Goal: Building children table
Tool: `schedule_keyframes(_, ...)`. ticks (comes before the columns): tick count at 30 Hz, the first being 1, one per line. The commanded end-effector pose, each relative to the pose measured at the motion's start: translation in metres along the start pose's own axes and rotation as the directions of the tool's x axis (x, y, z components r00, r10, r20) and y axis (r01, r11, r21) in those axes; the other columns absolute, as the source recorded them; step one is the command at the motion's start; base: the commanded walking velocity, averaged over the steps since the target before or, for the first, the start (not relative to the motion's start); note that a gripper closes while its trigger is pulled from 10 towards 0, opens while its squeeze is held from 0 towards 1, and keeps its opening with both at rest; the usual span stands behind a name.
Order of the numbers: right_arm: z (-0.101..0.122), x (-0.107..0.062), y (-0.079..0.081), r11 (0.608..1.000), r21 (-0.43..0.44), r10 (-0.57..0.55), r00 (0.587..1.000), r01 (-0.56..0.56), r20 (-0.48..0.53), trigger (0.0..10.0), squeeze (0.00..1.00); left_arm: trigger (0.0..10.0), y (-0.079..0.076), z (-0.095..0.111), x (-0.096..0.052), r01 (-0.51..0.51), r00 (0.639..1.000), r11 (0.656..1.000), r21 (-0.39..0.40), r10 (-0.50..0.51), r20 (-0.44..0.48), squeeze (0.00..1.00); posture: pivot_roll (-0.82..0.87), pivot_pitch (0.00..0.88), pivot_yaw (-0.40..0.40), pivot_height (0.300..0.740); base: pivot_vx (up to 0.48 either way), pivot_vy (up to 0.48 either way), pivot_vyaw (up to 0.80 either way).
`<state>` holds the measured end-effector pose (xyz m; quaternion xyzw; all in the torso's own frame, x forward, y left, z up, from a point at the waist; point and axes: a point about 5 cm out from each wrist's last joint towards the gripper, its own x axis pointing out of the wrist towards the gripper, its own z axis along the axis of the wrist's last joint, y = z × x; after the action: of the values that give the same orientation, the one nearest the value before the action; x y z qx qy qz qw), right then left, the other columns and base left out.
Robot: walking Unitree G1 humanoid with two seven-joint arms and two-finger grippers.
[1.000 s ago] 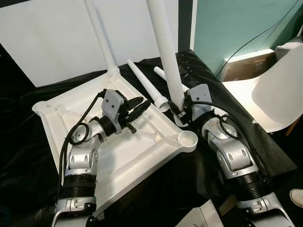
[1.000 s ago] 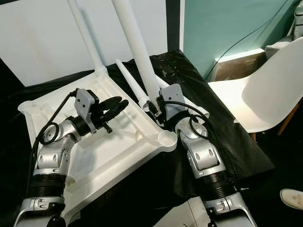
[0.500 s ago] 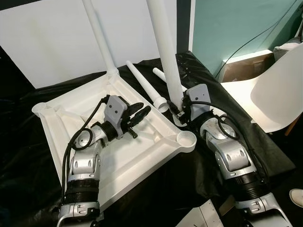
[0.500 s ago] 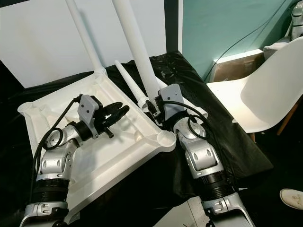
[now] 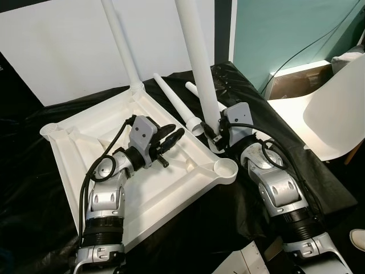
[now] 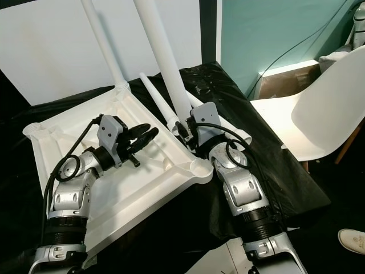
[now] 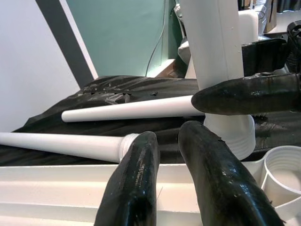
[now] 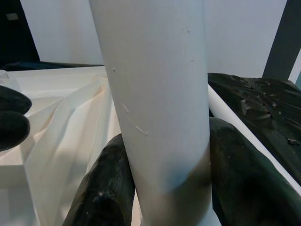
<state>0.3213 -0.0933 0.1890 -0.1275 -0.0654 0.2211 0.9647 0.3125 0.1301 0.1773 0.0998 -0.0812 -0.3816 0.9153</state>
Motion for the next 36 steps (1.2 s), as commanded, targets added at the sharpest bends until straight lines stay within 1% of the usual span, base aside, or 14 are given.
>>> schedule_keyframes(1,0.0070,0.0034,0.0019,1.000,-0.020,0.014,0.999,-0.014,0.031,10.0,0.00,10.0,0.0198,-0.0042,-0.0096,-0.374,0.927,0.927,0.013,0.374,-0.018,0.00,-0.03,0.000,0.105,0.740,0.000,0.000,0.00)
schedule_keyframes(22,0.0044,0.0026,0.0035,1.000,-0.018,0.009,1.000,-0.009,0.027,10.0,0.00,10.0,0.0160,-0.0048,-0.0078,-0.367,0.930,0.930,0.025,0.367,-0.024,0.00,-0.04,0.000,0.103,0.740,0.000,0.000,0.00)
schedule_keyframes(28,0.0043,0.0019,0.0014,1.000,-0.025,0.012,1.000,-0.012,0.024,10.0,0.00,10.0,0.0137,-0.0052,-0.0060,-0.365,0.931,0.931,0.023,0.366,-0.023,0.00,-0.06,0.000,0.091,0.740,0.000,0.000,0.00)
schedule_keyframes(36,0.0079,0.0023,-0.0019,0.999,-0.038,0.006,1.000,-0.005,0.028,10.0,0.00,10.0,0.0113,-0.0080,-0.0037,-0.369,0.929,0.929,0.009,0.369,-0.023,0.00,-0.08,0.000,0.096,0.740,0.000,0.000,0.00)
